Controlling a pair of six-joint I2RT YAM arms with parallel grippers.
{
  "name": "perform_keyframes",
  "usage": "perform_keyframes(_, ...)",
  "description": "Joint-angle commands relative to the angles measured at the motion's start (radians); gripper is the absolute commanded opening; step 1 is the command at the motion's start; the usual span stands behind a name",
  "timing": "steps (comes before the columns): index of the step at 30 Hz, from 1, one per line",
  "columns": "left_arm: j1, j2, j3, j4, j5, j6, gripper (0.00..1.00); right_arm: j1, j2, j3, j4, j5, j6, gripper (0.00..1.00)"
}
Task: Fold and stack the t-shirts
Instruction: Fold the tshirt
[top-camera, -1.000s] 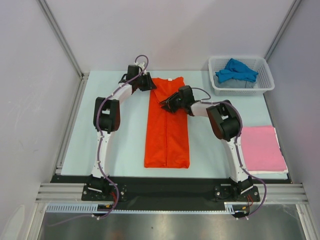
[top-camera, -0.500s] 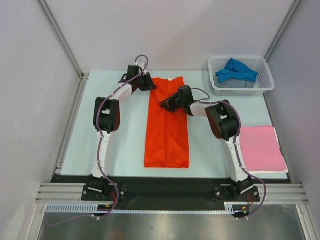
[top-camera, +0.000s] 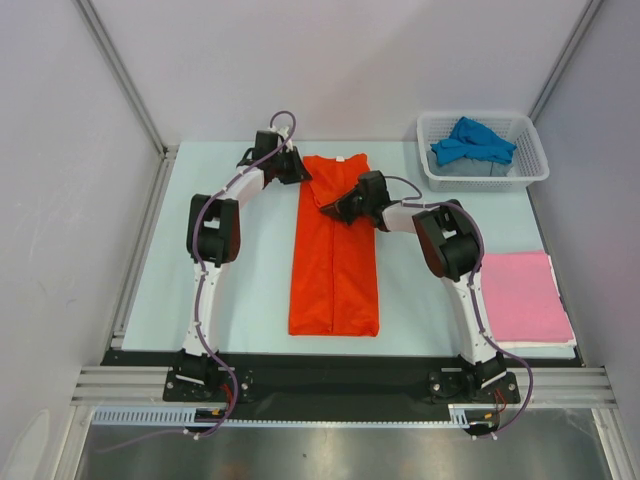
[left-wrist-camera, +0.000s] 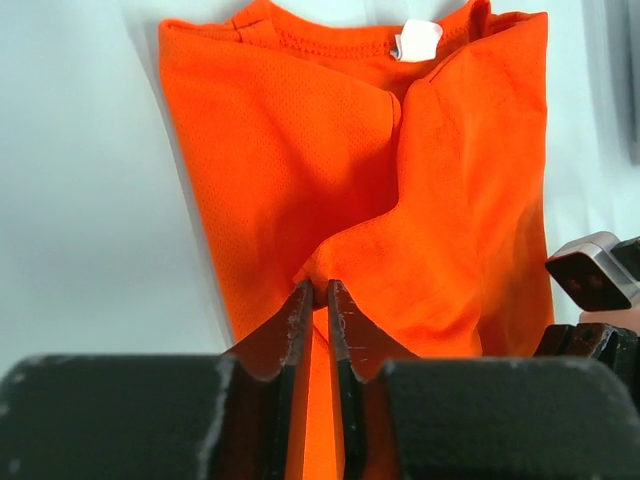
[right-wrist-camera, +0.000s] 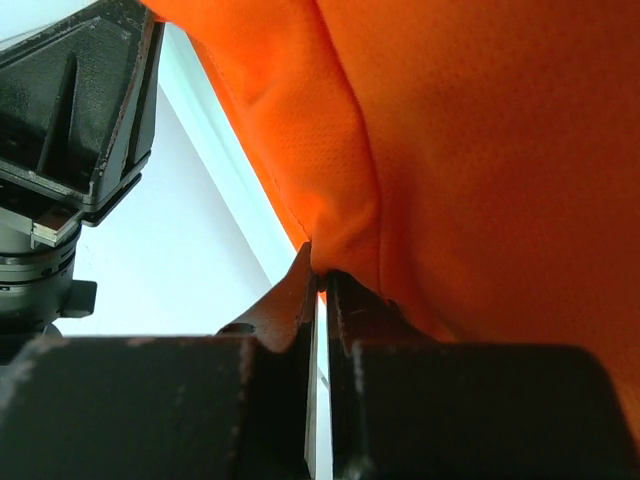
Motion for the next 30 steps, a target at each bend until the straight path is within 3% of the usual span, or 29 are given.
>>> perform_keyframes(1,0.010,-0.035,0.035,-0.014,0.025,-0.031,0.14,-0.012,-0.077,-0.018,0.008,-0.055,-0.008,0.00)
perform_keyframes(17,0.050,-0.104,-0.027,-0.033,0.054,-0.100,0.09,-0.026,0.003,-0.009,0.116,-0.195,0.021,0.01)
perform_keyframes(23,0.053,-0.090,-0.011,-0.027,0.060,-0.103,0.19,-0.027,0.034,0.002,0.128,-0.208,0.045,0.02)
perform_keyframes(26,0.053,-0.072,0.018,-0.053,0.063,-0.099,0.33,-0.029,0.028,-0.004,0.111,-0.218,0.036,0.18)
perform_keyframes(30,0.053,-0.102,0.009,-0.093,0.025,-0.058,0.36,-0.038,-0.014,0.005,0.088,-0.260,-0.040,0.27)
